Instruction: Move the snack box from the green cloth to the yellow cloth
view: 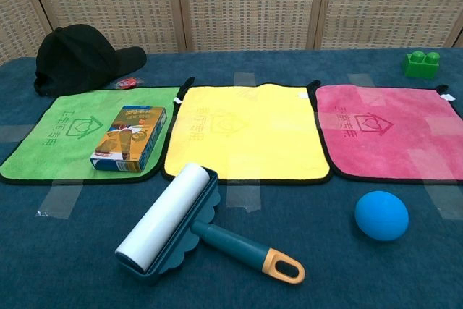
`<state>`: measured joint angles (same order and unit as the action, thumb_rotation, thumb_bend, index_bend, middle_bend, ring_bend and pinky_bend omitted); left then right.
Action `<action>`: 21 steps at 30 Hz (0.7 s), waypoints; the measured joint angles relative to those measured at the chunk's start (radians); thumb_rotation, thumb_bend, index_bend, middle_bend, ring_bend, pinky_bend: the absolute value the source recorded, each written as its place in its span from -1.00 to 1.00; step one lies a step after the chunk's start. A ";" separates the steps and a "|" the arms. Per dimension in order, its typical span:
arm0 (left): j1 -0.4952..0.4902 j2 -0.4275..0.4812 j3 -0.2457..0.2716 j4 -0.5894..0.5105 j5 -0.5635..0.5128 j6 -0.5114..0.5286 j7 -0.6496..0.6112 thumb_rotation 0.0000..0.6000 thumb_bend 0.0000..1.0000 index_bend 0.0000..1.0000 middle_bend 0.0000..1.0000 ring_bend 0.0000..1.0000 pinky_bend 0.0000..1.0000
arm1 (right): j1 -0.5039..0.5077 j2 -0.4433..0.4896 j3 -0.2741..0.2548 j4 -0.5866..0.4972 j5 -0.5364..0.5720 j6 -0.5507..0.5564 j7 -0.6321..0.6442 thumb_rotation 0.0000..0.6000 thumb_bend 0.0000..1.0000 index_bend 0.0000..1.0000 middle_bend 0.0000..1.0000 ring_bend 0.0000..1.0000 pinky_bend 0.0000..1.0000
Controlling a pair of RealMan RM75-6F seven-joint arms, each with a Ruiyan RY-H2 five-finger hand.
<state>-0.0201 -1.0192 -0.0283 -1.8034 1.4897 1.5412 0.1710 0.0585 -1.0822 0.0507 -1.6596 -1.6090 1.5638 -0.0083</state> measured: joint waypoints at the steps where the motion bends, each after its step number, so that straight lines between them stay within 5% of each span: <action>1: 0.000 0.000 0.000 0.000 -0.001 0.000 -0.001 1.00 -1.00 -1.00 -1.00 -1.00 -1.00 | 0.000 0.000 0.000 0.000 0.000 0.000 -0.001 1.00 -1.00 -1.00 -1.00 -1.00 -1.00; 6: 0.000 0.002 0.001 -0.002 -0.001 -0.003 -0.010 1.00 -0.84 -1.00 -1.00 -1.00 -1.00 | 0.000 -0.001 -0.001 0.001 0.001 -0.002 -0.002 1.00 -1.00 -1.00 -1.00 -1.00 -1.00; 10: -0.012 0.003 0.006 -0.007 -0.004 -0.034 -0.052 1.00 0.53 -1.00 -1.00 -1.00 -1.00 | 0.000 0.001 0.000 -0.001 0.007 -0.004 0.008 1.00 -1.00 -1.00 -1.00 -1.00 -1.00; 12: -0.034 0.004 0.005 -0.005 -0.015 -0.092 -0.111 1.00 0.96 -1.00 -1.00 -1.00 -1.00 | 0.001 0.002 0.002 -0.002 0.010 -0.006 0.010 1.00 -1.00 -1.00 -1.00 -1.00 -1.00; 21: -0.214 -0.059 -0.042 0.066 -0.140 -0.474 -0.415 1.00 1.00 -1.00 -1.00 -1.00 -1.00 | 0.011 0.001 0.007 0.003 0.037 -0.036 0.015 1.00 -1.00 -1.00 -1.00 -1.00 -1.00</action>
<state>-0.2344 -1.0782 -0.0703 -1.7377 1.3496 1.0674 -0.2442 0.0699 -1.0811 0.0580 -1.6562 -1.5725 1.5276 0.0070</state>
